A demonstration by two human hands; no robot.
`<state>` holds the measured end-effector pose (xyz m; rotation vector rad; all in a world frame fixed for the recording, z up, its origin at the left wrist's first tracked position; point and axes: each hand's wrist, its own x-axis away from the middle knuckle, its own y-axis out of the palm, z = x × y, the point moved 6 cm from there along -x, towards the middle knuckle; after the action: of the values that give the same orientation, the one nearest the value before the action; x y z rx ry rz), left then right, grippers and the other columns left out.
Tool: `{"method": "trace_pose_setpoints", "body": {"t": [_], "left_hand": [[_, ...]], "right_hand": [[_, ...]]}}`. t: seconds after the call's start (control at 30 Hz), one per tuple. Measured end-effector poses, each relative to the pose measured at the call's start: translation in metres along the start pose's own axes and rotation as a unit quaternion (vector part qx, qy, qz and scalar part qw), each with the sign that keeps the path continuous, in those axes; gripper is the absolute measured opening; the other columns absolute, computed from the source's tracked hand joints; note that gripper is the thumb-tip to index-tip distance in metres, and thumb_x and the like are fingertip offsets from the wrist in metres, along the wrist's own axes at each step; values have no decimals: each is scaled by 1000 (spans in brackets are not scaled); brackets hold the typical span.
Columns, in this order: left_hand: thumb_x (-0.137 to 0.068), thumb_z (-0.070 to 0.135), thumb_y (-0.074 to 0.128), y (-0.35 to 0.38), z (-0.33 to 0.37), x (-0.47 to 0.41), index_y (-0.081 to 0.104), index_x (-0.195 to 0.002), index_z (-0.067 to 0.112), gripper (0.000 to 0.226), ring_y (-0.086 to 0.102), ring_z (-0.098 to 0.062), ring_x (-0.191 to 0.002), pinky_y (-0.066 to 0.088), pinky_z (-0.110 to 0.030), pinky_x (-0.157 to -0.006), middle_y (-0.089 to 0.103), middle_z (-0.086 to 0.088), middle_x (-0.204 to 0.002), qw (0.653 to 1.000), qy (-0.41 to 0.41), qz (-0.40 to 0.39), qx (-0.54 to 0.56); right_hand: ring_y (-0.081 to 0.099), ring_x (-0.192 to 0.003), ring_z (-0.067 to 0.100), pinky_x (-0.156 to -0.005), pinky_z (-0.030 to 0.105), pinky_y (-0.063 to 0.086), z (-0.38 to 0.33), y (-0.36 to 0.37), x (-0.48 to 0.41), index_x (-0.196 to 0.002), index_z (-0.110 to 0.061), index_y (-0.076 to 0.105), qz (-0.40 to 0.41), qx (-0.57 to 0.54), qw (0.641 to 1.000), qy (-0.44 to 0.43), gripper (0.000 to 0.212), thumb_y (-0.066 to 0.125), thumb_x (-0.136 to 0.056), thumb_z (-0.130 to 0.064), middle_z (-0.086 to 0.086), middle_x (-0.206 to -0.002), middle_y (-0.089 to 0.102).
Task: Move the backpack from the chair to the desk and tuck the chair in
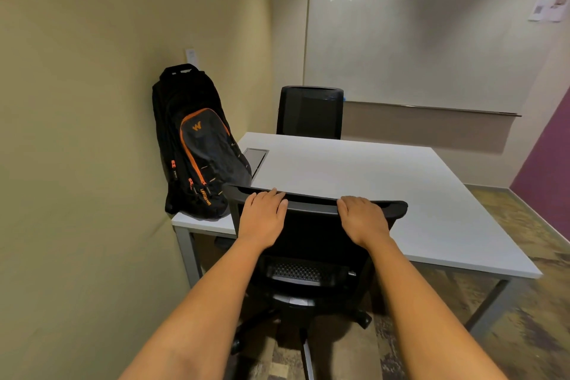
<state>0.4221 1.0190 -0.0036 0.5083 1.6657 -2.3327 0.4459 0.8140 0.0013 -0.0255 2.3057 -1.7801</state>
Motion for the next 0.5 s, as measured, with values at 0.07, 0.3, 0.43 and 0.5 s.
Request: {"method": "trace_pose_setpoints", "body": {"t": [0.07,0.3,0.43,0.5], "left_hand": [[-101,37,27,2,2,11,38,-143,17,47,27,-16,-139,9,-34,-118,40,-2,-148,1000,-4,3,-5],[-99,48,22,7,10,43,8,-151,16,62,-4,-16,-146,-2,-32,-119,6,-3,-160,1000,2,-17,-19],[-100,47,19,13,11,57,2,-150,18,61,-6,-17,-146,-2,-34,-119,-1,-3,-160,998,-9,-42,-45],[-100,47,18,15,11,62,6,-151,18,60,-4,-17,-146,-3,-34,-118,1,-3,-160,996,-2,-52,-66]], "right_hand": [[41,-133,23,-112,36,27,0,1,9,-137,-10,46,9,-10,1000,-4,50,20,-103,-35,6,-144,48],[16,-148,18,-119,31,11,1,1,47,-151,-13,24,47,-26,998,-22,54,26,-102,-35,4,-159,24],[24,-145,16,-117,28,18,4,0,73,-149,-14,31,52,-78,995,-25,50,28,-103,-34,2,-156,31],[39,-136,15,-110,25,28,8,-9,84,-142,-16,43,83,-151,985,-7,45,32,-102,-33,2,-147,45]]}}
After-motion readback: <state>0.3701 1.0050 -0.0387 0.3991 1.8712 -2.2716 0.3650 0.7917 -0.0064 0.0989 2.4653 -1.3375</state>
